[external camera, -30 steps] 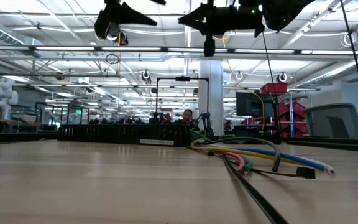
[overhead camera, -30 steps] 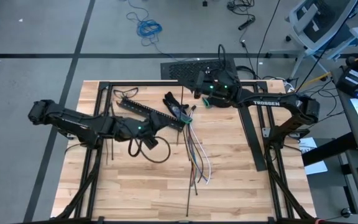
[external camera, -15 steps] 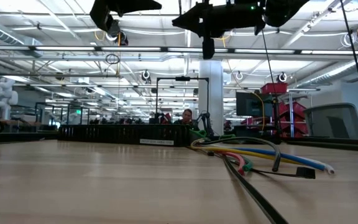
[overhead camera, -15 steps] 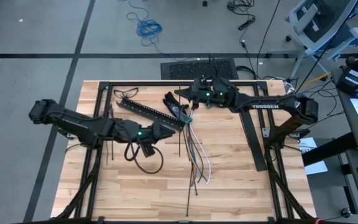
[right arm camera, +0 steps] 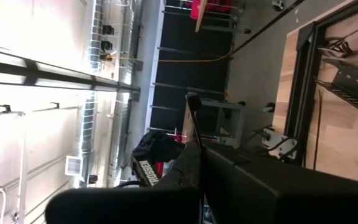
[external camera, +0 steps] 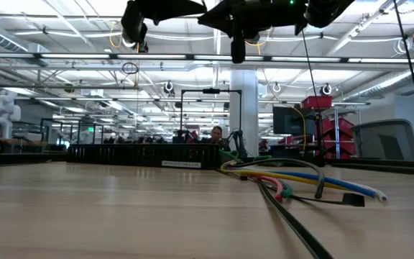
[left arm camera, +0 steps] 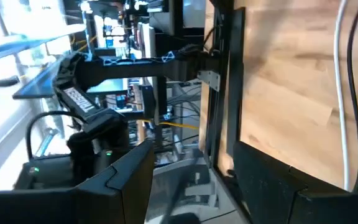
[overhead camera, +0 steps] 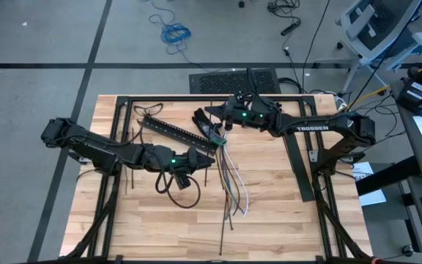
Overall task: Ziptie cables
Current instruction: Insert the black zip tie into the lock head
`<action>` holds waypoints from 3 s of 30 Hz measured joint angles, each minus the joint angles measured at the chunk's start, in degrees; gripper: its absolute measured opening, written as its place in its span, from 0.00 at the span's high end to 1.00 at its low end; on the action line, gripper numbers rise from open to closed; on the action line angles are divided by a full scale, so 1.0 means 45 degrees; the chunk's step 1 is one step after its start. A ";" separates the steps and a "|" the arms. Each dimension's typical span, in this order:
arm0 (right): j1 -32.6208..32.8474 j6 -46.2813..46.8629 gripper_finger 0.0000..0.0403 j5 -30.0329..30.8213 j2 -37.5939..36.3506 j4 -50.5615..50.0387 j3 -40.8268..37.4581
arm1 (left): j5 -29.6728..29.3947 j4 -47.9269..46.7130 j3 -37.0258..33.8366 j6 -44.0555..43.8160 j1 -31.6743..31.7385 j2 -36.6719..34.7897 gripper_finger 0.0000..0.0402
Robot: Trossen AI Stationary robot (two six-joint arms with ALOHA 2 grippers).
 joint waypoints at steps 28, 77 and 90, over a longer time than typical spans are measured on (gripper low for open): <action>-0.0340 -0.0682 1.00 -0.0482 0.0000 0.0406 0.0000 | -0.0565 0.0205 0.0000 -0.0676 -0.1229 -0.0003 0.47; -0.0219 -0.9681 1.00 -0.3167 -0.0086 0.0562 0.0005 | 0.1575 0.1606 -0.0015 -1.7592 0.1474 -0.0013 1.00; -0.0112 -1.6032 1.00 -0.3435 -0.1521 -0.1455 0.0005 | 0.2367 0.2019 -0.0015 -2.4218 0.2361 -0.0973 1.00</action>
